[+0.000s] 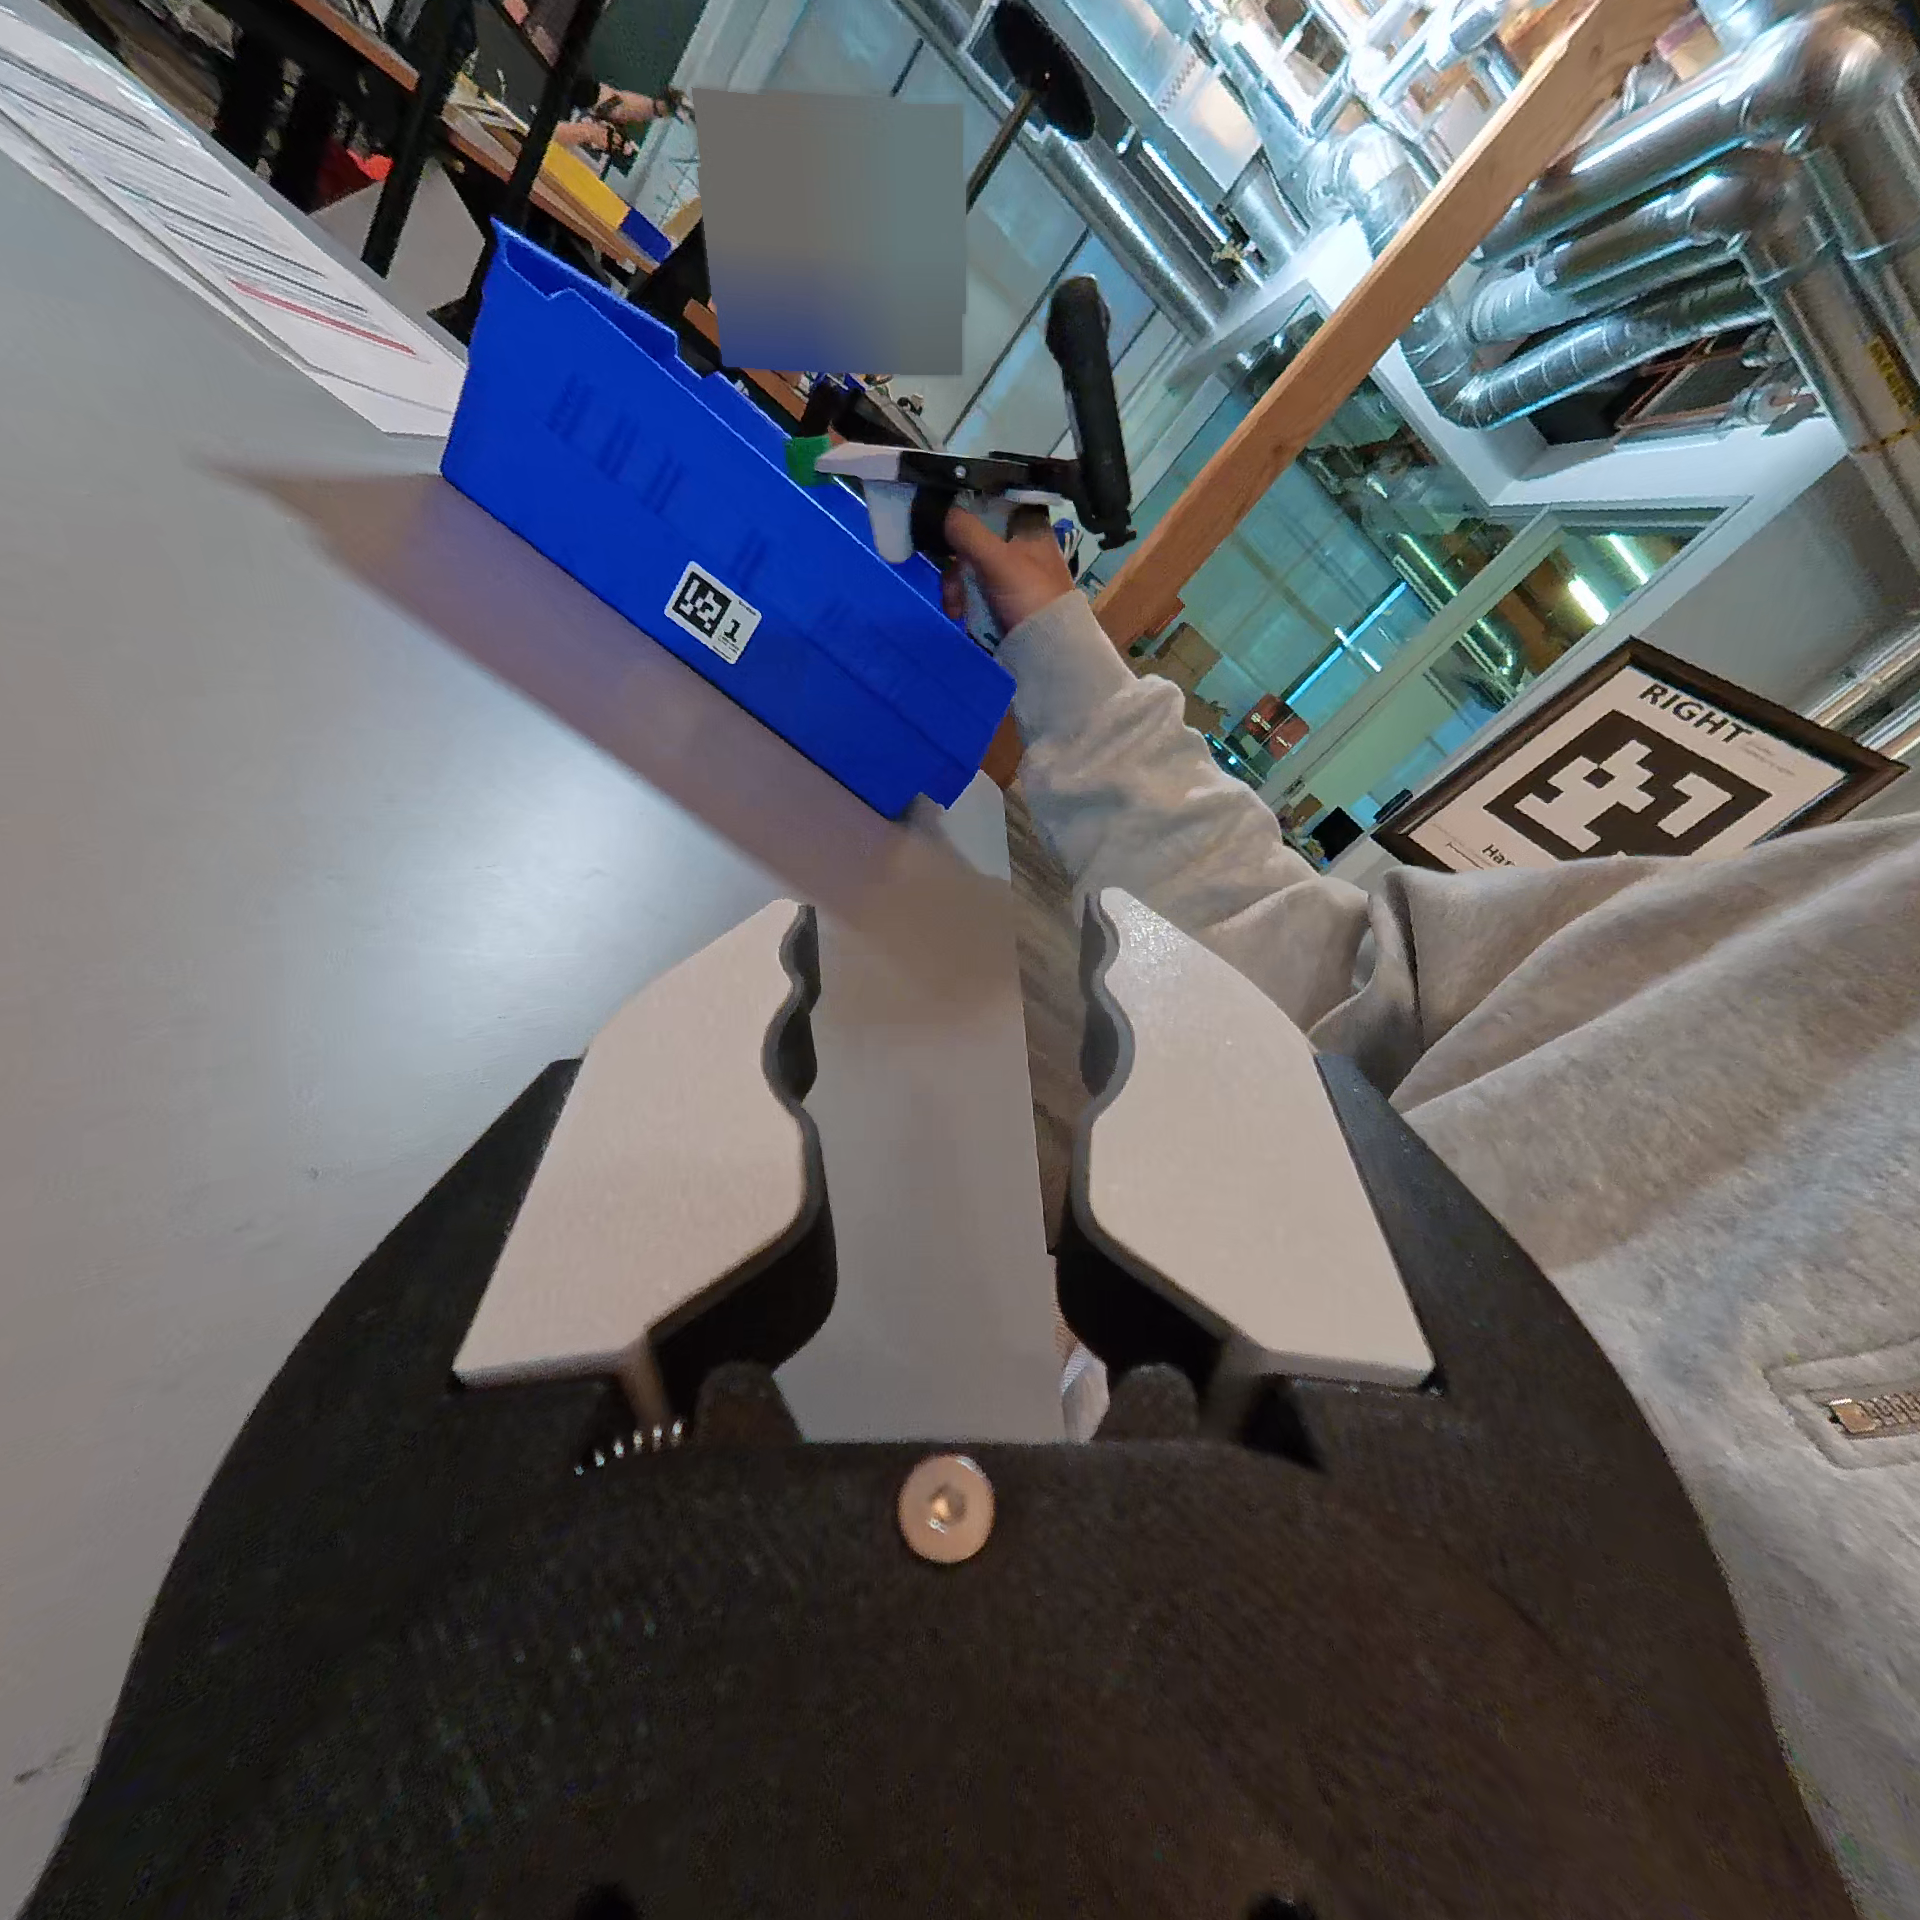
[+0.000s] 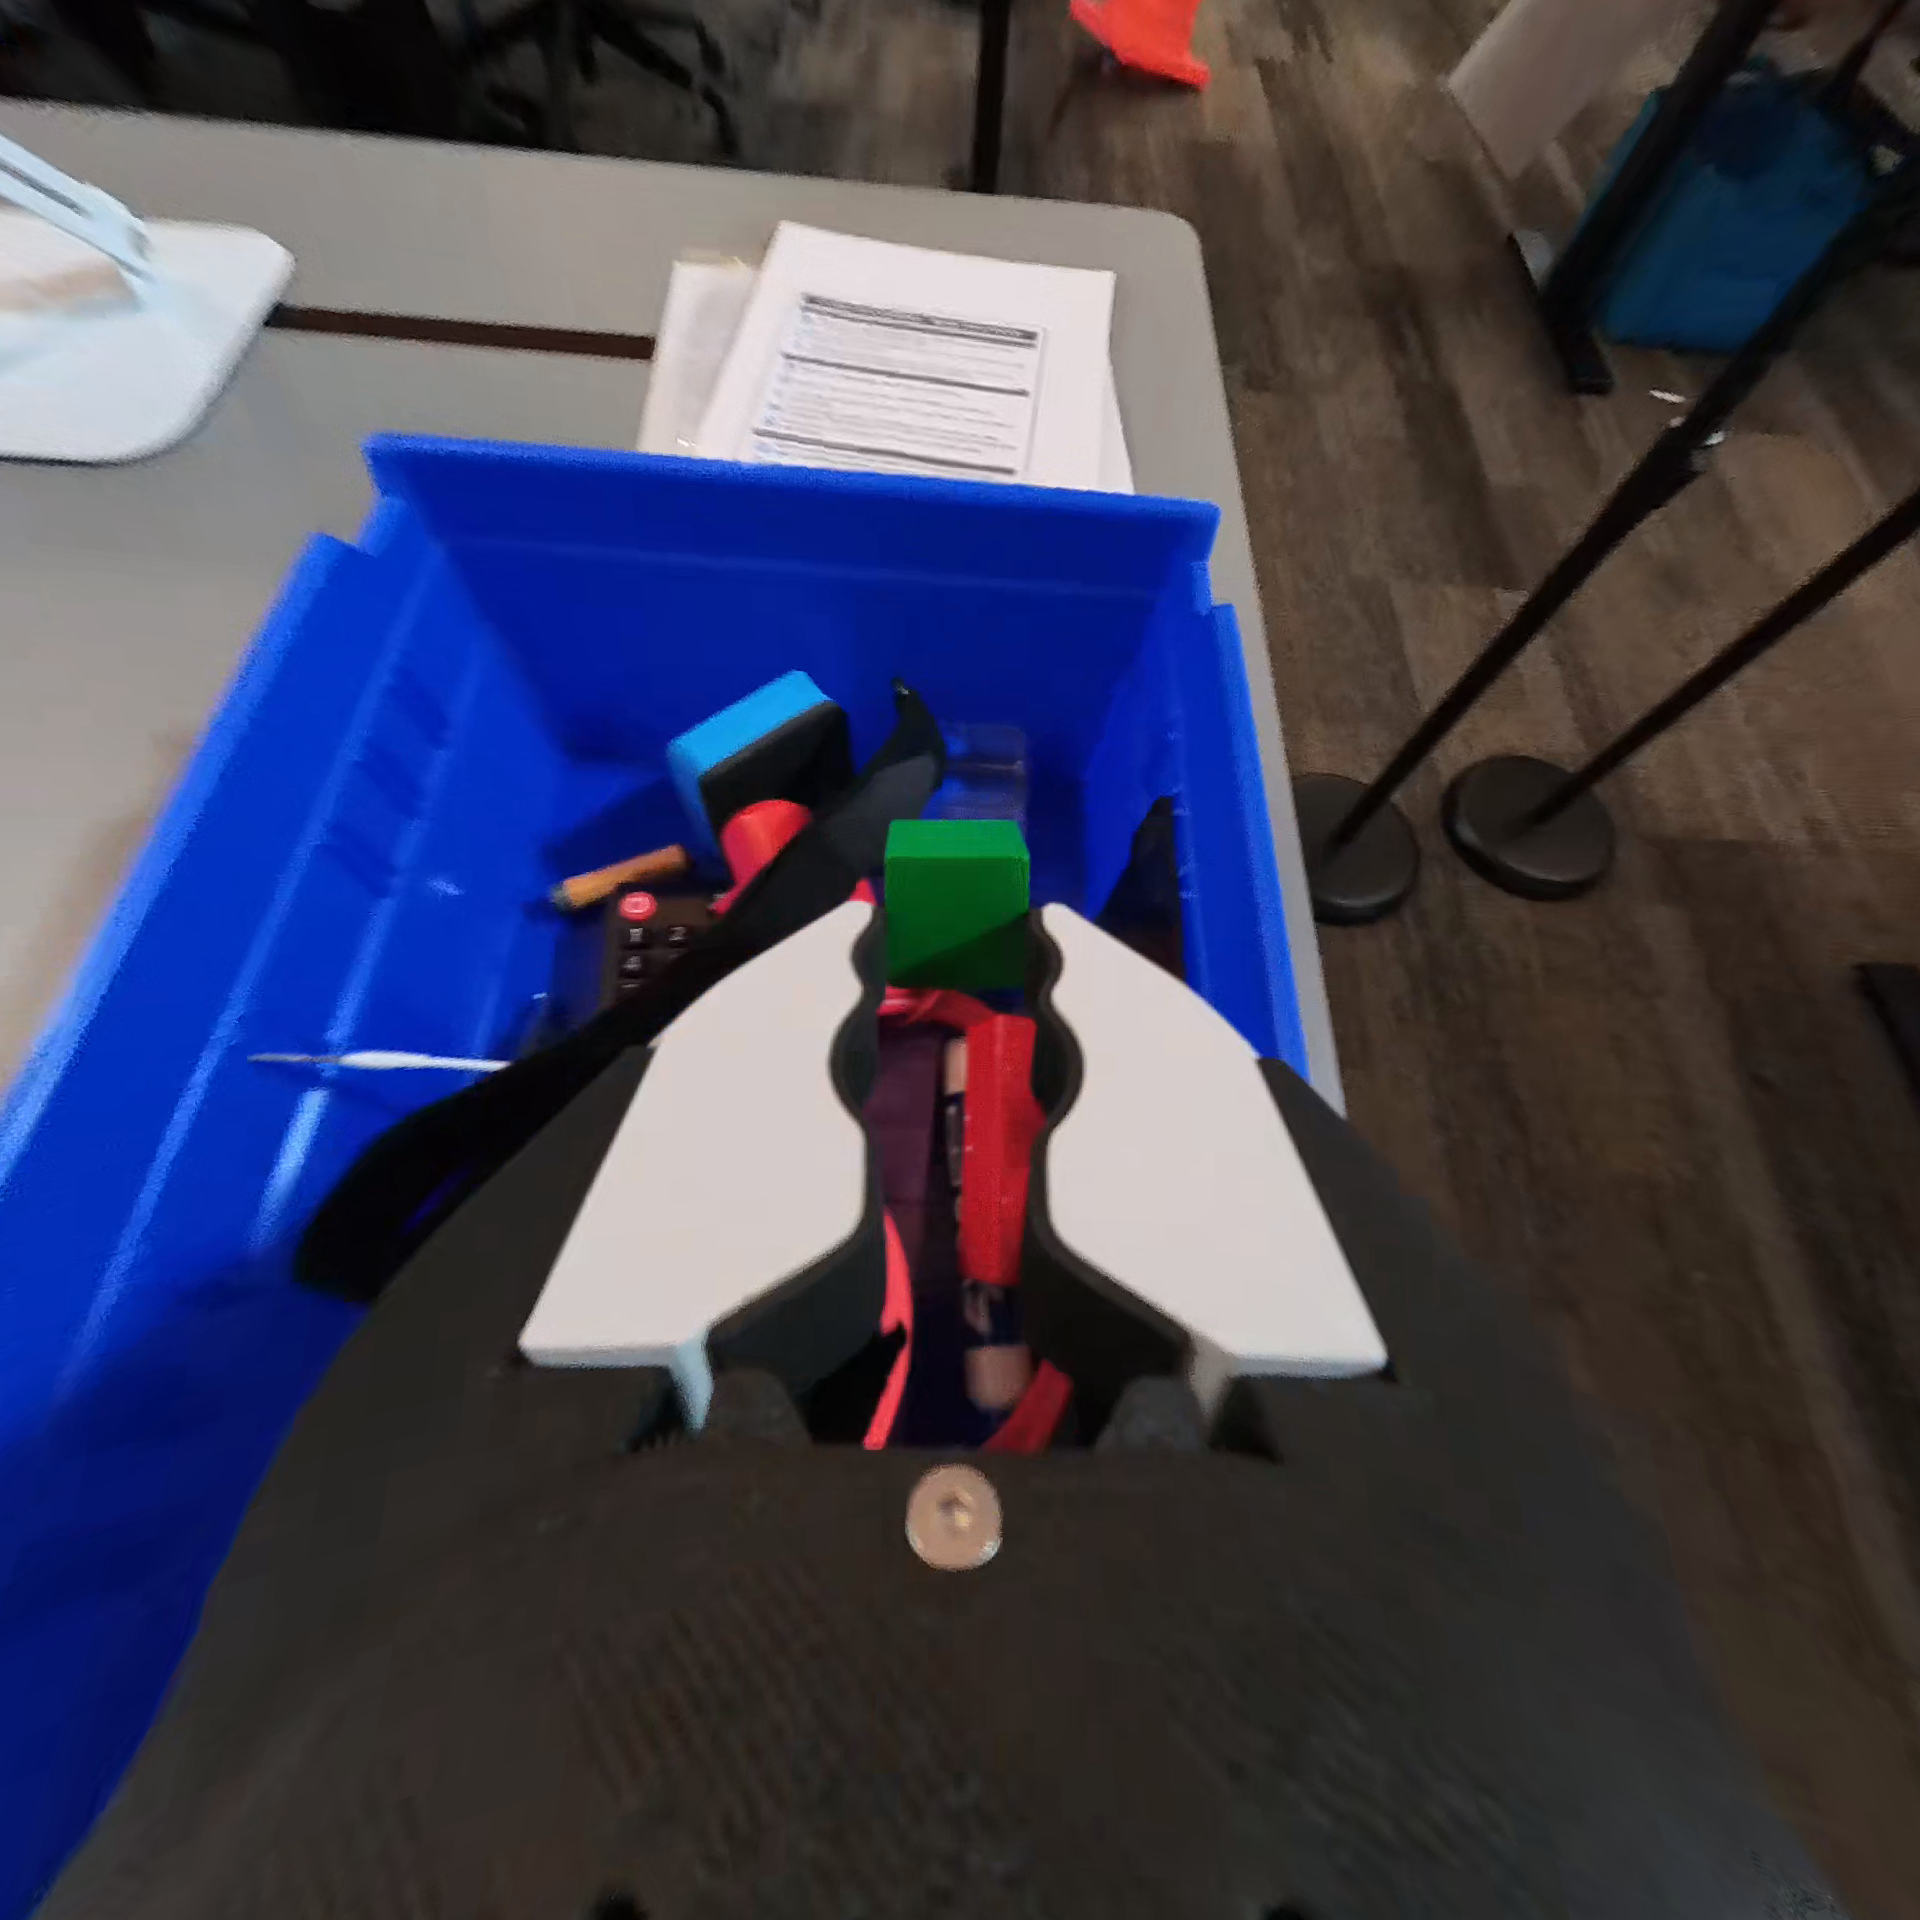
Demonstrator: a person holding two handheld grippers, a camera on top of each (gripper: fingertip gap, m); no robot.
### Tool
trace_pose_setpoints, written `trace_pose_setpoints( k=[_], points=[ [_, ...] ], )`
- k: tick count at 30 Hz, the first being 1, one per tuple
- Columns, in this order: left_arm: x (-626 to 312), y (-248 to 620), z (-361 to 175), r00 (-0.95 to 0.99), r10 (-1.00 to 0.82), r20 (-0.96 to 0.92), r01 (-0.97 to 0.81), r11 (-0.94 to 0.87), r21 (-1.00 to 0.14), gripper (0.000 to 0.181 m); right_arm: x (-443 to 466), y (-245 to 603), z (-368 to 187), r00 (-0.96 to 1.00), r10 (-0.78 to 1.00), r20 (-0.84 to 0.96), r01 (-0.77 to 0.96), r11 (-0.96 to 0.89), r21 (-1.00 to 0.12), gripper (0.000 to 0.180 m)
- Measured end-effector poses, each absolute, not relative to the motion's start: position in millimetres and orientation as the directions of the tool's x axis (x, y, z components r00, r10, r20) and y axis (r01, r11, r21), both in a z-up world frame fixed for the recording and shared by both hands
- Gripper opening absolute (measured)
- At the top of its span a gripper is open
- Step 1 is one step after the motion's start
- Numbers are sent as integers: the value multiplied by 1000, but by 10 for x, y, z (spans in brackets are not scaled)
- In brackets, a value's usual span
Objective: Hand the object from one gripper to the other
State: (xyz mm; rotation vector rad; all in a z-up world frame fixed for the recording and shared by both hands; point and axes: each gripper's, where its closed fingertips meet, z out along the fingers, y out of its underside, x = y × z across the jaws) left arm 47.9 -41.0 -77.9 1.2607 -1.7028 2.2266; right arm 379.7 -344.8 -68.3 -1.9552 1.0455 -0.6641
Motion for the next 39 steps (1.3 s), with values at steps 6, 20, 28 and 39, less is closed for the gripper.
trace_pose_setpoints(
  k=[6,20,28,39],
  points=[
    [431,-429,-789,-679,-433,593,-484,-343,-805,48,3905,-3486,-558,464,-865,191,-366,-384,-848,49],
    [449,-391,-795,-679,-475,560,-459,-320,-829,46,1993,-1400,502,944,-330,19,-9,-85,-996,24],
    [560,549,-256,-508,-831,227,-132,-185,-974,1,507,-213,-671,956,164,-241,-203,-221,-954,19],
    [-443,3585,116,300,-953,41,-348,-149,-925,54,552,-156,-858,814,205,-543,-496,-242,-834,22]
  ],
)
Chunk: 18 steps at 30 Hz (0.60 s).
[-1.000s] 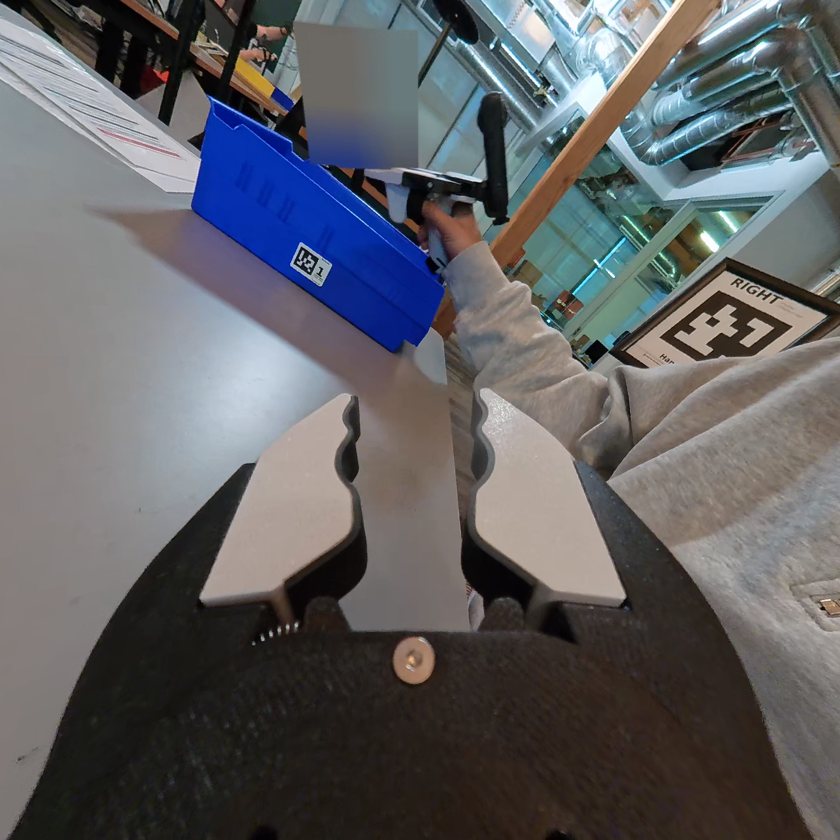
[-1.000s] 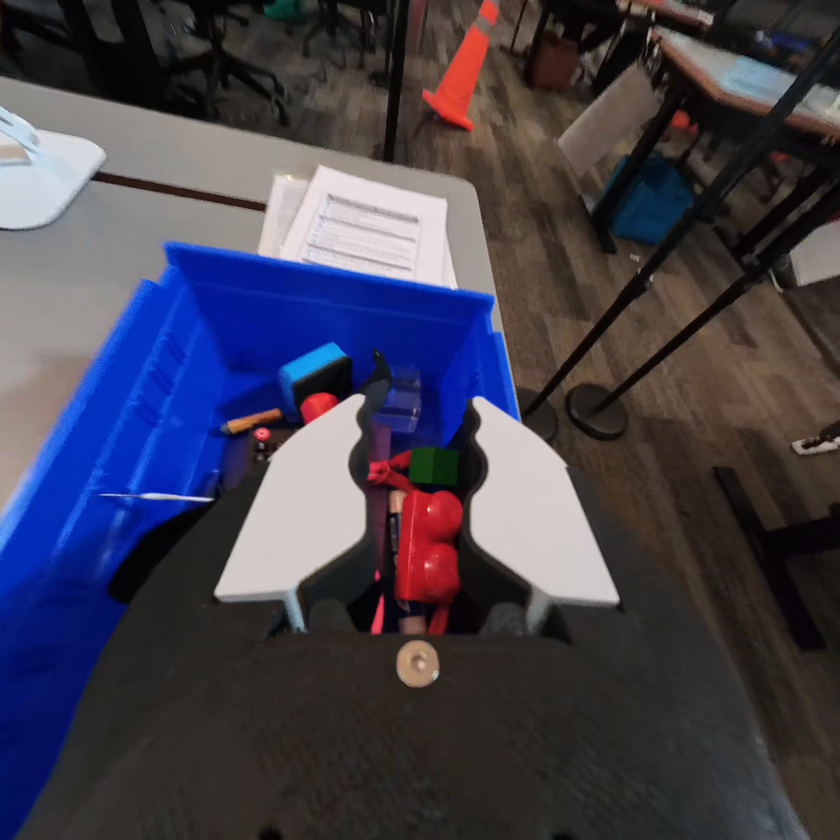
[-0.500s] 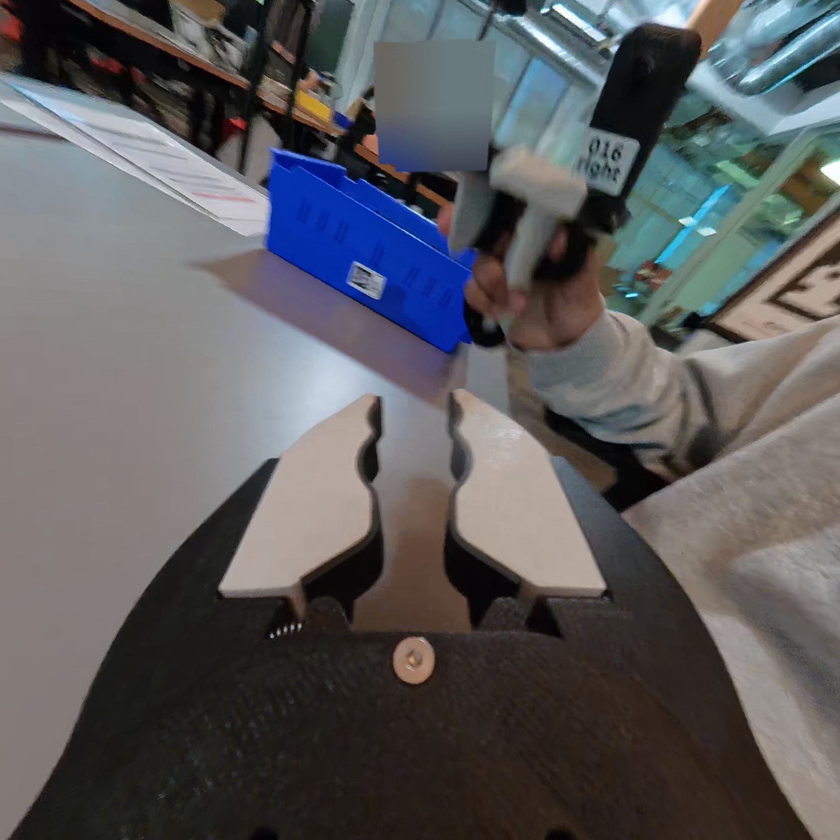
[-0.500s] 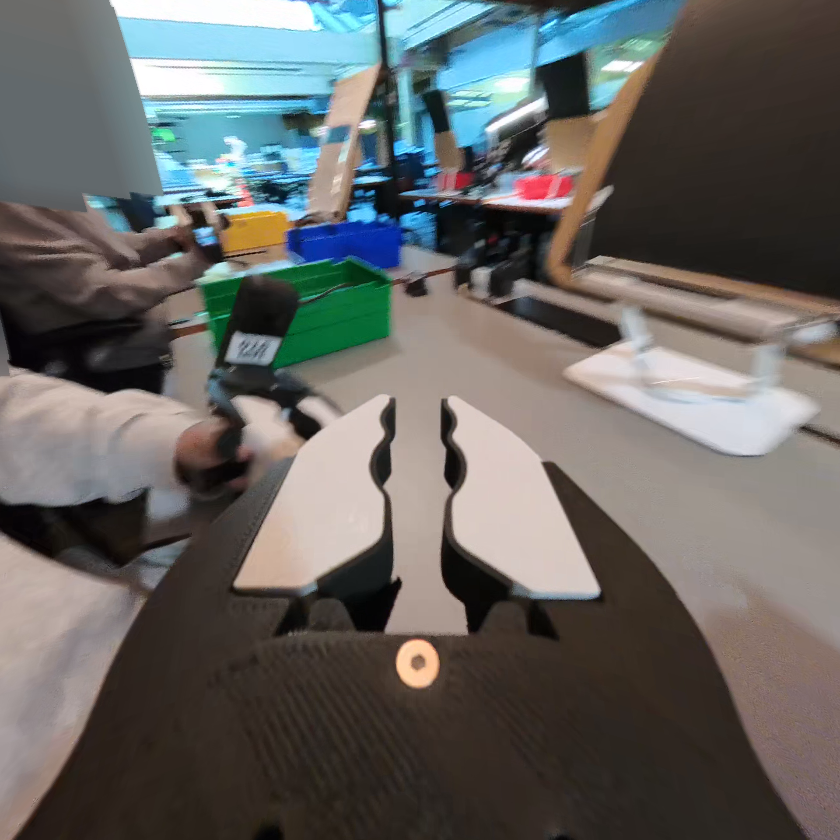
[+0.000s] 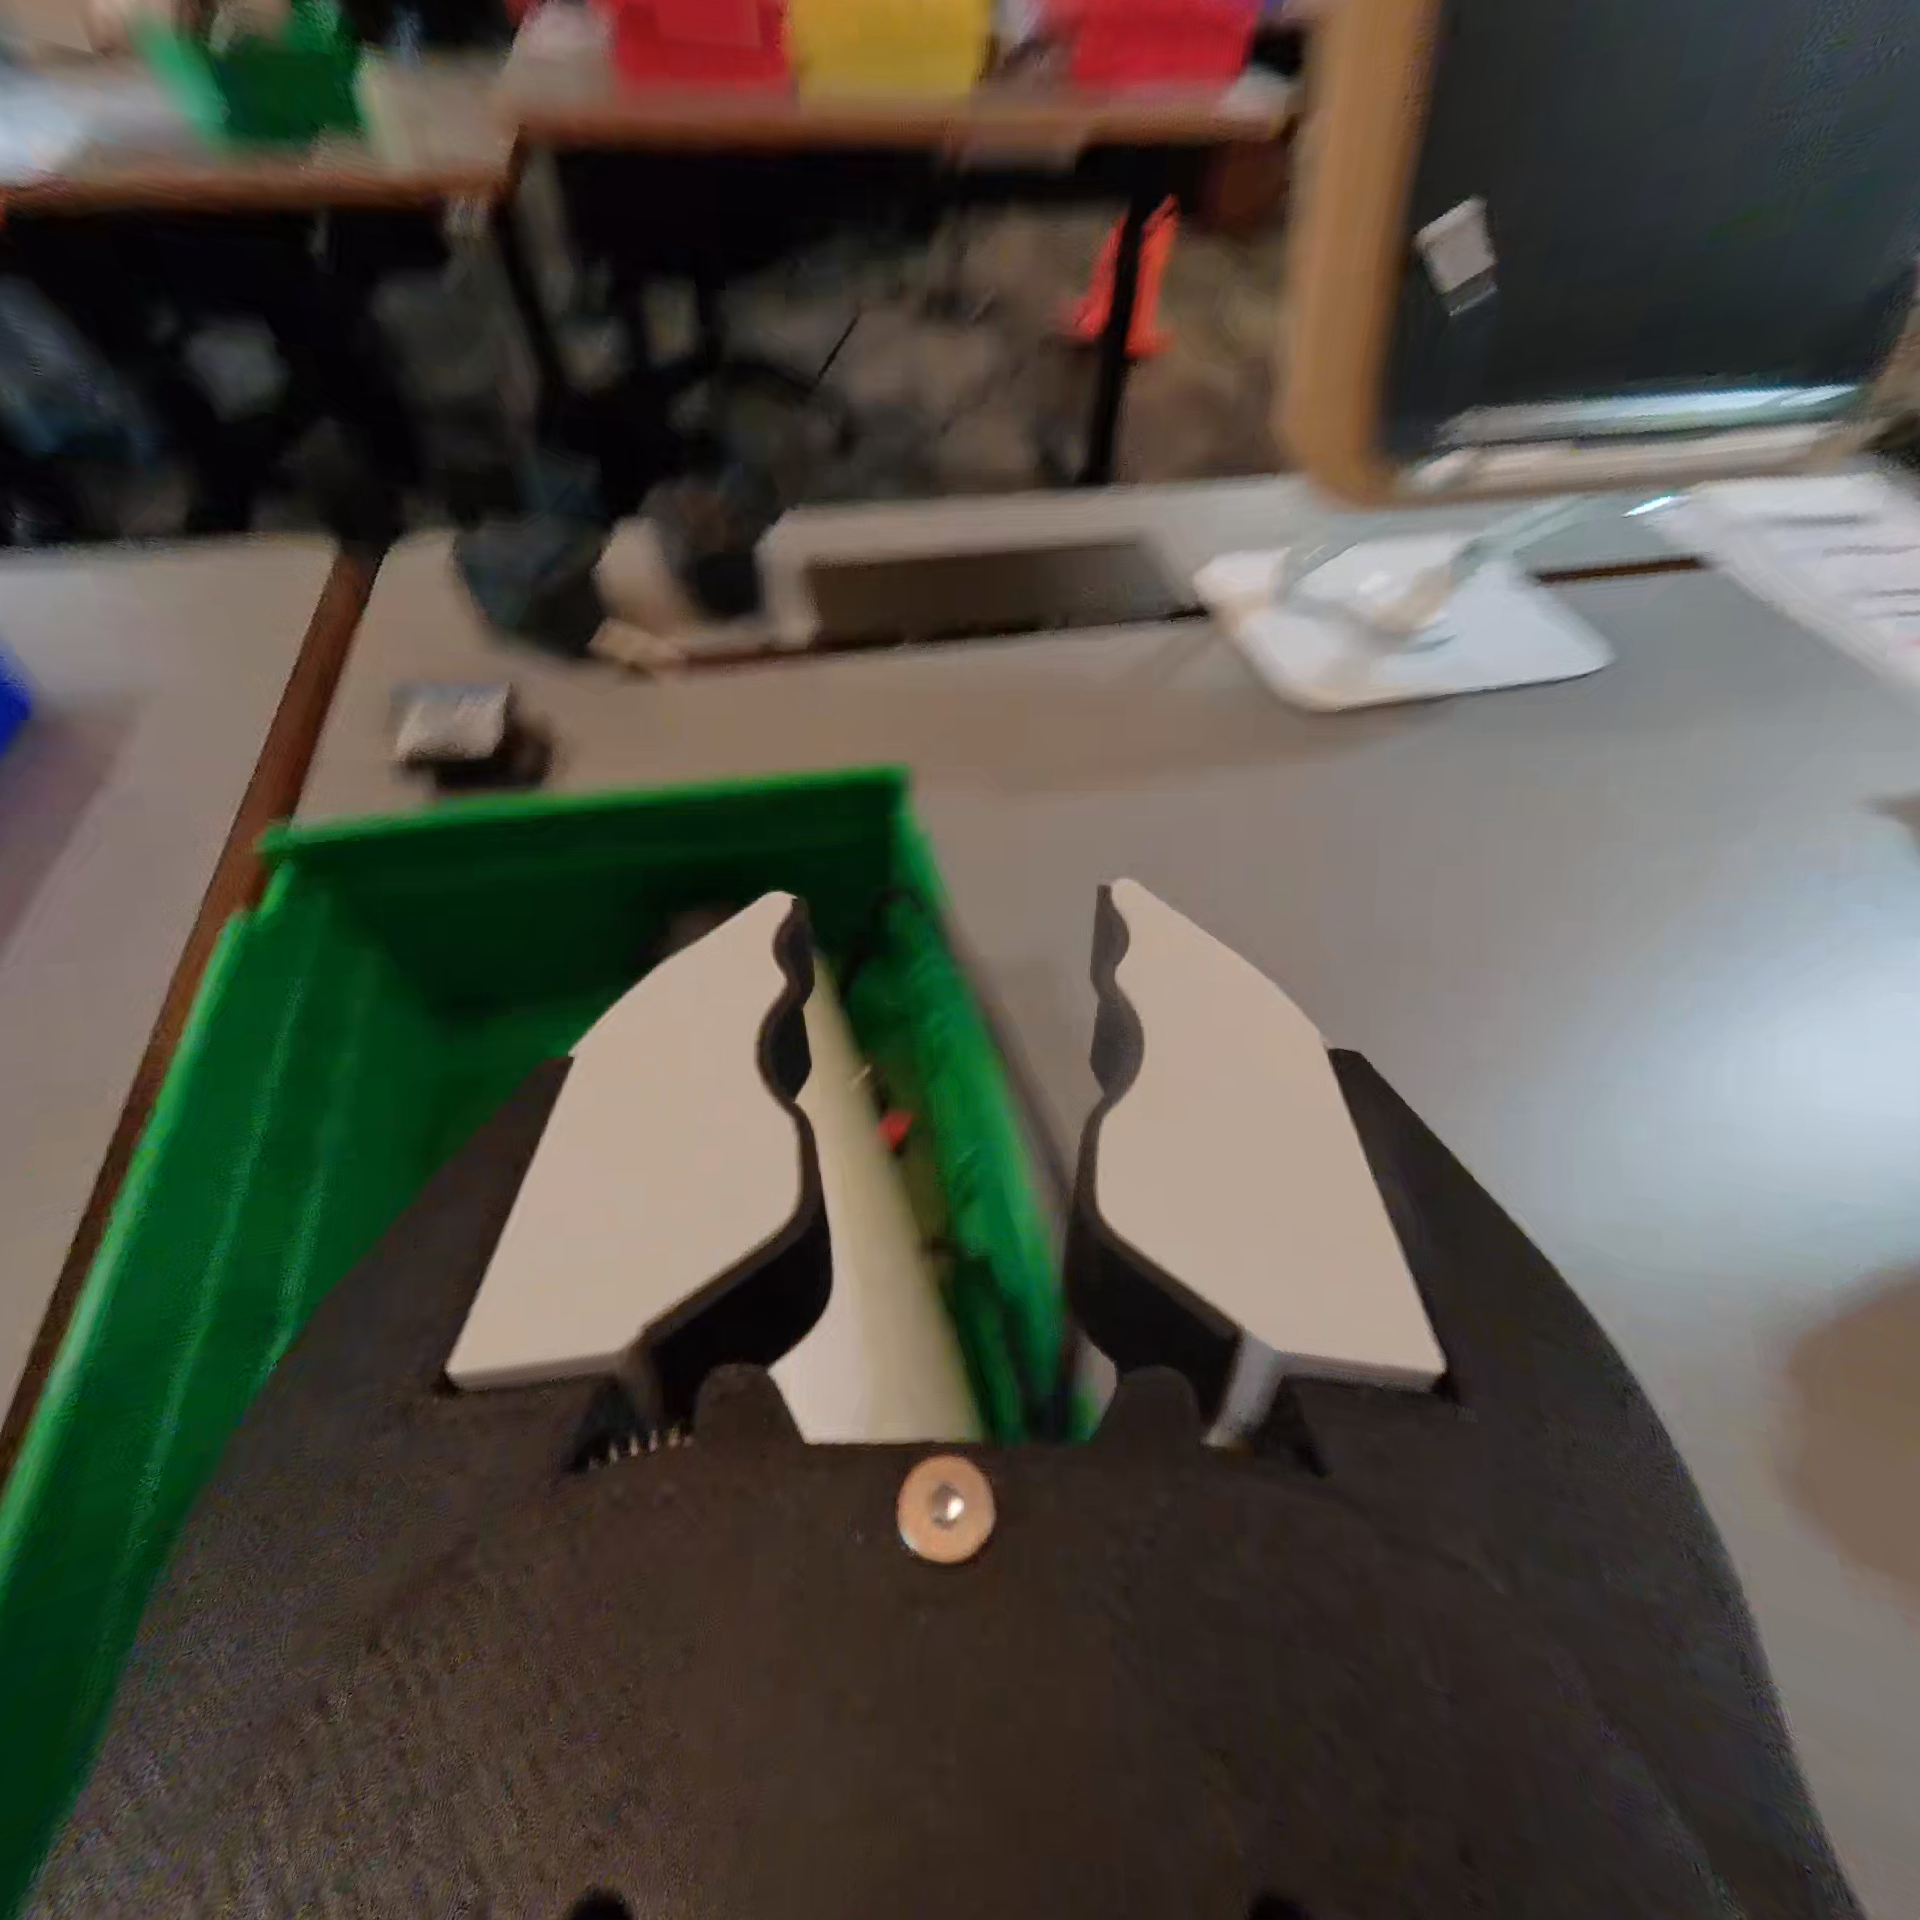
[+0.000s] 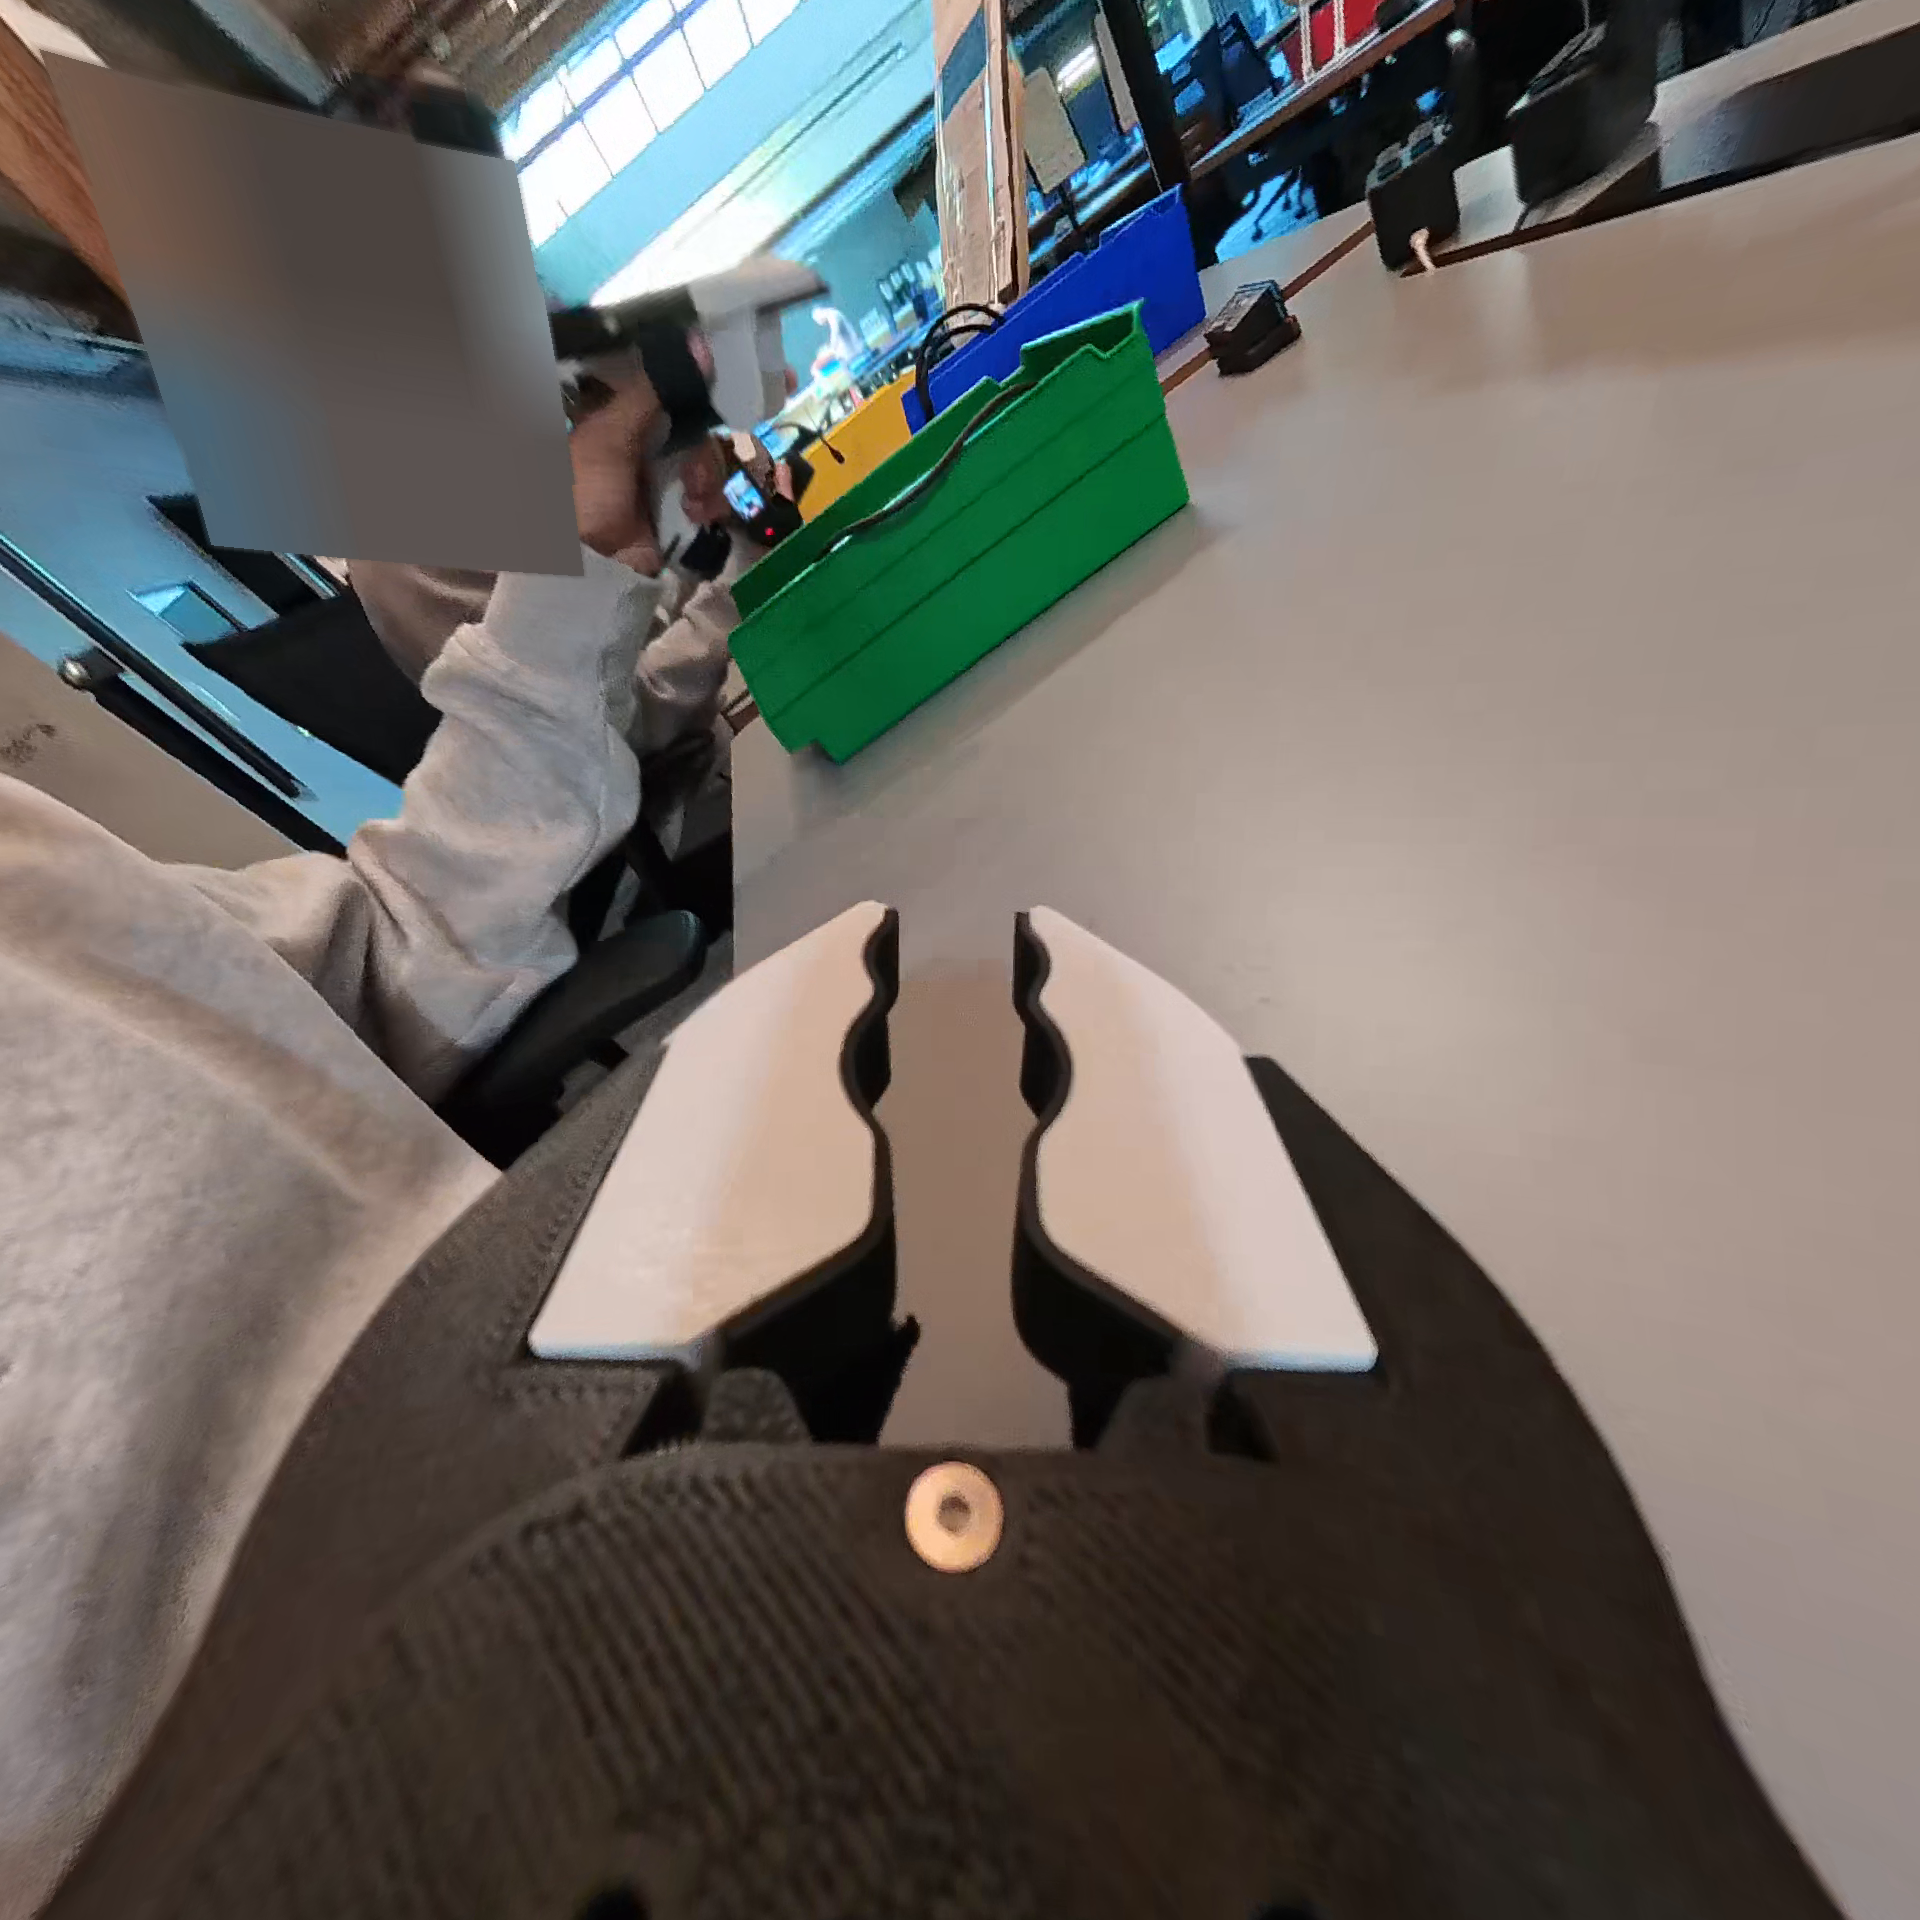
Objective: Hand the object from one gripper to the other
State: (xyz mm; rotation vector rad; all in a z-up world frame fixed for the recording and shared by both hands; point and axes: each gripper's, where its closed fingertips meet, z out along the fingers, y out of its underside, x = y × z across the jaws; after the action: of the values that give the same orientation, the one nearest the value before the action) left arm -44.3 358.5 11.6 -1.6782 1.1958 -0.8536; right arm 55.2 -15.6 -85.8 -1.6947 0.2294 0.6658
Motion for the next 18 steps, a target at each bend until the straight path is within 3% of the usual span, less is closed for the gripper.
trace_pose_setpoints(
  k=[3,5,7,11,15,18],
  points=[
    [-643,3890,-324,338,-915,221,-482,-370,-795,48,567,-150,-863,816,199,-543,-497,-240,-834,22],
    [-712,3931,-633,349,-888,299,-593,-457,-663,63,544,-151,-870,822,202,-532,-483,-248,-840,21],
    [-857,4018,-965,400,-891,214,-729,-451,-514,86,522,-152,-866,829,208,-520,-467,-254,-847,21],
    [-813,4013,-1234,402,-899,176,-804,-438,-402,105,493,-148,-864,837,216,-502,-446,-262,-856,21],
    [-762,4067,-1490,418,-901,118,-858,-434,-275,111,473,-159,-845,829,225,-513,-456,-261,-851,21],
    [-725,3952,-1630,397,-902,171,-886,-425,-187,98,474,-186,-819,836,226,-501,-445,-256,-858,21]
  ],
)
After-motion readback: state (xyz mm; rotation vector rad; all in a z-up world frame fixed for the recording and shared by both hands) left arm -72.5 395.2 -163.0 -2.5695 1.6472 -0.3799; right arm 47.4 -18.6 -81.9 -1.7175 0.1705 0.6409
